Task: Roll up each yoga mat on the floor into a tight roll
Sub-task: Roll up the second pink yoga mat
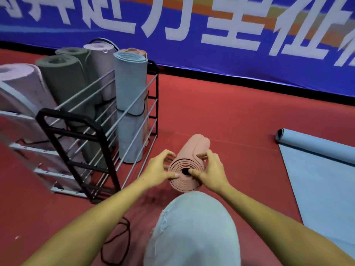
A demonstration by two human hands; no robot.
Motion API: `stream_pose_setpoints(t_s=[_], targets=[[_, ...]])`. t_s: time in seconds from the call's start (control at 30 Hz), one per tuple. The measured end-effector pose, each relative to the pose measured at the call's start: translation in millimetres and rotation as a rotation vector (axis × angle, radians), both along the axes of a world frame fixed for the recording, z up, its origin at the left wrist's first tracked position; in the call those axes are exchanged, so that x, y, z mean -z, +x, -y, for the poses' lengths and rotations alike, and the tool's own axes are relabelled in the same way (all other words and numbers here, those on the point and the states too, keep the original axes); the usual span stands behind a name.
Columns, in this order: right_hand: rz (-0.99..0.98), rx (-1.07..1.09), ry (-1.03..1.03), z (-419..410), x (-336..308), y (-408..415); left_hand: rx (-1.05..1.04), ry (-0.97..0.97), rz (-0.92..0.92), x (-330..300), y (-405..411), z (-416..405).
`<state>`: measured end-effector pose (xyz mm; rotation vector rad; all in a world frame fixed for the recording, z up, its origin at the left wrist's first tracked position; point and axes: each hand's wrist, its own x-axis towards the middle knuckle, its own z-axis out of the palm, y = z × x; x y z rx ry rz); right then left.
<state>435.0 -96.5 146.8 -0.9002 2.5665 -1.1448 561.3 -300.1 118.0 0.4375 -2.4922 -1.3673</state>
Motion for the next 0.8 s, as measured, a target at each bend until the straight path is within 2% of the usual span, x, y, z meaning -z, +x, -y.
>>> stream_pose_setpoints(t_s=[0.13, 0.3, 0.43, 0.57, 0.8], targets=[[0.002, -0.019, 0.028, 18.6, 40.4, 19.8, -0.136, 0.033, 0.145, 52.3, 40.2, 13.6], [-0.026, -0.029, 0.091, 29.8, 87.3, 22.4, -0.198, 0.121, 0.362, 141.4, 102.4, 37.7], [-0.048, -0.033, 0.117, 32.7, 116.2, 24.9, -0.263, 0.049, 0.515, 194.5, 150.6, 52.5], [-0.044, -0.042, 0.126, 35.8, 135.5, 33.9, -0.326, -0.060, 0.769, 236.7, 180.3, 65.3], [-0.009, -0.023, 0.178, 33.9, 148.4, 46.8, -0.356, -0.168, 0.962, 255.5, 172.2, 25.9]])
